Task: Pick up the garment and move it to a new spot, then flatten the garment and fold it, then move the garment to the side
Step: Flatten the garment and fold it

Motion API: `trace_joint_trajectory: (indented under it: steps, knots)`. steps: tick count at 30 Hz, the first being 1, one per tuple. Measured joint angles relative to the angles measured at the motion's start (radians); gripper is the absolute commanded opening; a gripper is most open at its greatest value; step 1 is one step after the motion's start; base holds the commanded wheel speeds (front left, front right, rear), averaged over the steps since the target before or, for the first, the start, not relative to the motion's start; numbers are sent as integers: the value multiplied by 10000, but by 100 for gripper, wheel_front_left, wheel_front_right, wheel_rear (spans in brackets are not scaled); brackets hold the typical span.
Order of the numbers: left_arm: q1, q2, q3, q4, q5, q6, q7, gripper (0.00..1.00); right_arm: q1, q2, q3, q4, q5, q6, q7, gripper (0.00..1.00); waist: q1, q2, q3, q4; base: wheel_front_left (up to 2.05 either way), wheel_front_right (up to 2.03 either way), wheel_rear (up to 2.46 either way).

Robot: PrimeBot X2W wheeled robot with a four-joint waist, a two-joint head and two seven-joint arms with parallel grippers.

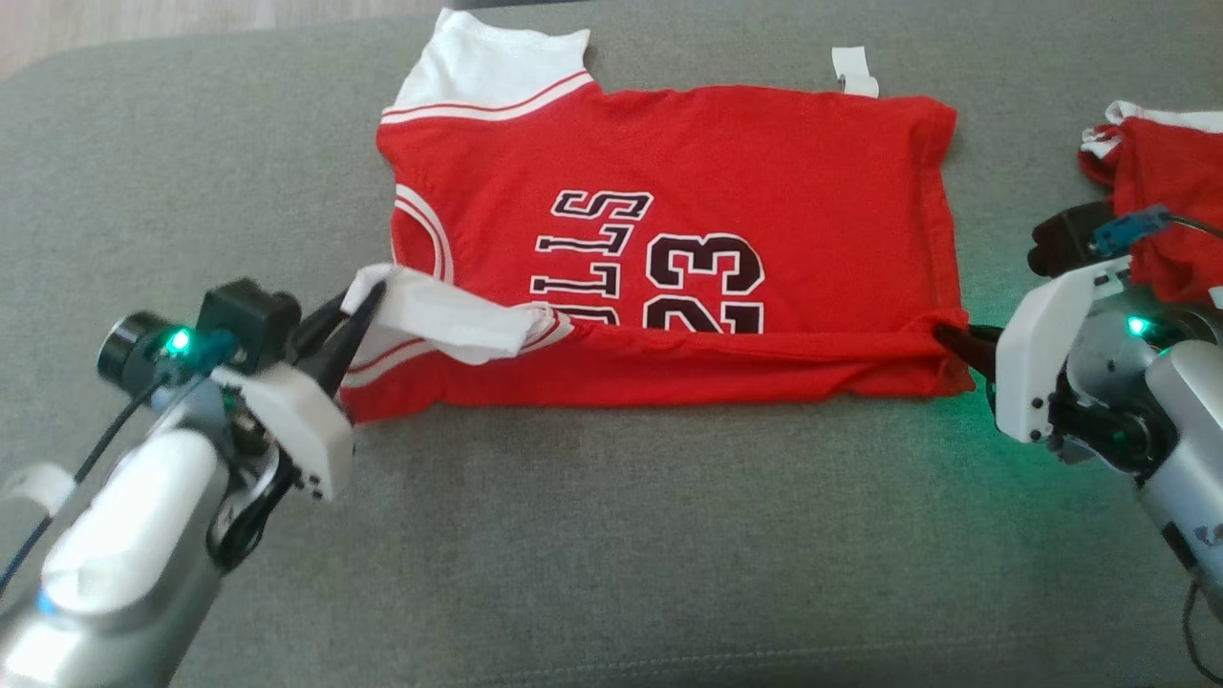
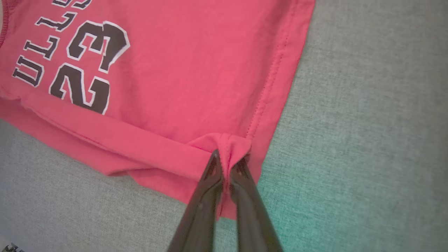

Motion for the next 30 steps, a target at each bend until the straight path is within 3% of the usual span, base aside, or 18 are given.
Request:
trace_joint_trajectory:
  steps: [13,14,15,18,24,28,30]
  knots:
    - [-2145,-357,-842,2048,63,-109,-403,0,-511,426,-67,385,-382,0,-69,0,0,0,445,-261,0,0,0]
    - [-2312,-405,-892,2219,65,-109,-443,31,-593,460,-105,424,-441,0,-247,41,0,0,478,-284,0,0,0]
    - [-2476,-468,-940,2395,67,-111,-541,96,-672,510,-188,466,-537,0,-456,100,0,0,512,-302,0,0,0]
    - [-2878,-767,-909,2966,65,-12,-949,100,-951,740,-422,725,-721,0,-1011,100,1,0,568,-342,0,0,0]
    - [-3067,-1337,316,3448,-537,911,-1714,100,-1147,1101,-1457,1158,-1367,0,-3289,100,1,0,345,-346,0,0,0]
    - [-2435,-1680,1927,2025,-943,1567,-1756,100,-1049,1526,-2360,1197,-1839,0,-5196,100,1,0,36,-338,0,0,0]
    - [-1748,-1870,2706,1034,-943,1662,-1776,100,-793,1841,-2800,1009,-1983,0,-5919,100,1,0,-124,-335,0,0,0]
